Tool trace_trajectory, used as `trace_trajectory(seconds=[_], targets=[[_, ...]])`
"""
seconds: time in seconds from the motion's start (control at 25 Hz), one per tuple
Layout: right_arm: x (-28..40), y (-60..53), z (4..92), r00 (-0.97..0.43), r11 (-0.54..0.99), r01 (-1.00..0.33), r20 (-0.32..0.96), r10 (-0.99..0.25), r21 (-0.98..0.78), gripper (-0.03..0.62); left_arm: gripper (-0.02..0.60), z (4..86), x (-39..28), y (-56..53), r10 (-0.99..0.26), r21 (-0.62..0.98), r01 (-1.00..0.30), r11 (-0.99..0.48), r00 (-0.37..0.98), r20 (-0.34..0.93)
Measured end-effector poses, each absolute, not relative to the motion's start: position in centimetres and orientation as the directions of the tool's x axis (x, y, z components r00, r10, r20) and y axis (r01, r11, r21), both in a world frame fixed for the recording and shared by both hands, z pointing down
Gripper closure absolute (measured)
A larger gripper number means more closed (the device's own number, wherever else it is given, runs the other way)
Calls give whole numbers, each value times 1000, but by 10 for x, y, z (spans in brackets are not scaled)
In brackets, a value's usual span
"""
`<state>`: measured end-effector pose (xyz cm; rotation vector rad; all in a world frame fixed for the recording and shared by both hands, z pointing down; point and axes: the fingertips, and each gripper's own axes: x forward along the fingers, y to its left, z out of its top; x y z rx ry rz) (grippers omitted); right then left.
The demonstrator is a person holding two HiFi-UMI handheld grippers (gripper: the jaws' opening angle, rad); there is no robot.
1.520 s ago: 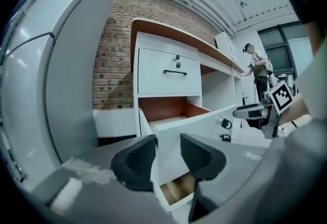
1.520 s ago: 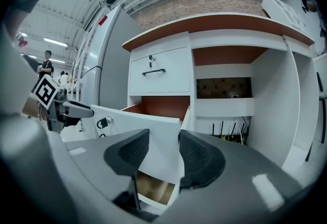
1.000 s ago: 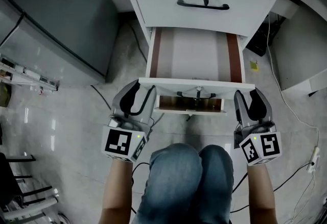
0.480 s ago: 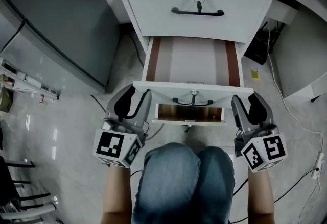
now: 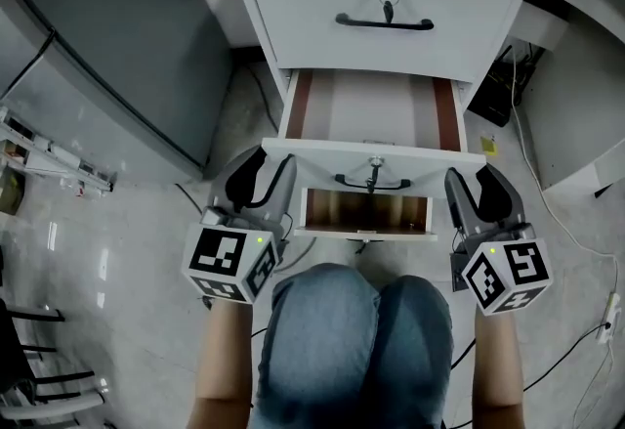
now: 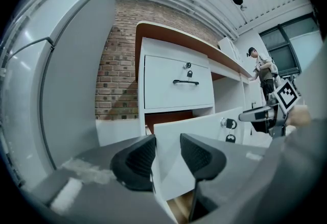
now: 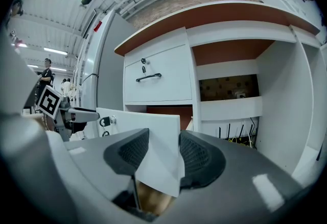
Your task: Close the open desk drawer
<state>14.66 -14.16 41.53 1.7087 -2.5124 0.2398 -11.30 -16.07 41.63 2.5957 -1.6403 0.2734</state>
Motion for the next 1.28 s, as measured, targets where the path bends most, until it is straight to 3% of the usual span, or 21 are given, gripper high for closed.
trace_trajectory(seconds=[1.28], targets=[[148, -192, 416, -222, 224, -975, 190, -956, -13, 399, 407, 417, -111, -216, -921, -75, -943, -325, 297, 253]])
